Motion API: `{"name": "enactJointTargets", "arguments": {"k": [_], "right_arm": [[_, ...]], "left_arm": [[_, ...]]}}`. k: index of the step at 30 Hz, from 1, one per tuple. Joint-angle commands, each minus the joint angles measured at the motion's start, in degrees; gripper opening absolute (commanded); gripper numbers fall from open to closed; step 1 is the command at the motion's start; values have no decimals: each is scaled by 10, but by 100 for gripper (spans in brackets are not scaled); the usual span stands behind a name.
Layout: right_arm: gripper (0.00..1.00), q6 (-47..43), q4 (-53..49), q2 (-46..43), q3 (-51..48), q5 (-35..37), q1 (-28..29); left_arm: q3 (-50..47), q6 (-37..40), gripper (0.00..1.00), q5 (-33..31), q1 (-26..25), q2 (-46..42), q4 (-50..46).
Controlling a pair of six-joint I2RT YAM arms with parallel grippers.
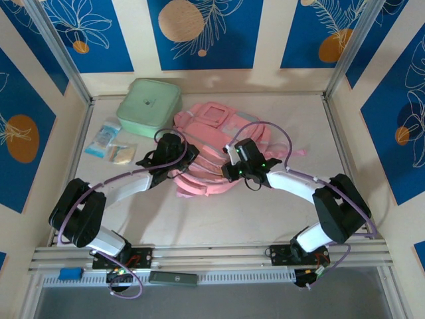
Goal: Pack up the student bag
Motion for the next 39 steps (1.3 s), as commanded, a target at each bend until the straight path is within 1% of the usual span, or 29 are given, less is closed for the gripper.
{"name": "enactJointTargets", "arguments": {"k": [1, 4, 7, 9, 12, 14, 16, 17, 19, 20, 22, 23, 25, 26, 27, 29, 31, 32, 34, 35, 36, 37, 38, 39], "right_arm": [[11, 17, -50, -3, 18, 46, 2], [8, 40, -75, -24, 21, 12, -18], [6, 63, -114, -37, 26, 45, -27], [4, 84, -135, -46, 32, 53, -47], [4, 120, -159, -50, 51, 23, -85], [6, 120, -165, -42, 68, -12, -95], [7, 106, -166, -39, 78, -9, -84], [10, 104, -172, -40, 84, -11, -78], [20, 98, -180, -50, 93, -60, -81], [28, 95, -183, -61, 96, -81, -83], [43, 95, -194, -92, 100, -89, -83], [49, 97, -200, -112, 102, -82, -86], [59, 106, -218, -144, 107, -61, -101], [64, 113, -227, -157, 108, -49, -118], [67, 123, -232, -168, 106, -32, -134], [71, 146, -228, -194, 88, 21, -176], [72, 161, -208, -219, 57, 63, -220], [73, 164, -189, -233, 37, 94, -238], [77, 157, -140, -249, -8, 160, -268], [80, 151, -106, -252, -31, 189, -284], [85, 141, -73, -251, -51, 211, -296], [90, 124, -21, -248, -78, 239, -312], [97, 106, 37, -238, -107, 256, -327], [99, 92, 80, -227, -128, 256, -342]], "left_arm": [[31, 22, 0, -29, 14, -39, 29], [33, 44, 0, -44, 18, -50, -6], [20, 53, 0, -52, 25, -60, -20], [9, 60, 0, -54, 30, -66, -22], [0, 82, 0, -66, 31, -76, -45], [-6, 88, 0, -68, 32, -76, -46], [-4, 96, 0, -62, 33, -73, -45], [-3, 101, 0, -58, 34, -71, -47], [1, 117, 0, -50, 35, -72, -47], [3, 128, 4, -41, 37, -72, -47], [9, 154, 27, -12, 41, -74, -46], [11, 168, 36, 2, 44, -77, -51], [7, 201, 47, 8, 47, -97, -64], [0, 220, 54, -6, 50, -113, -75], [-7, 239, 58, -24, 54, -130, -88], [-20, 296, 73, -90, 66, -170, -131], [-29, 364, 93, -180, 79, -202, -176], [-31, 400, 99, -235, 89, -211, -204], [-37, 456, 99, -332, 112, -217, -233], [-49, 490, 99, -357, 129, -215, -218], [-63, 525, 99, -358, 145, -213, -192], [-84, 560, 99, -355, 160, -209, -149], [-106, 593, 99, -353, 170, -199, -104], [-123, 618, 99, -352, 177, -188, -61]]}}
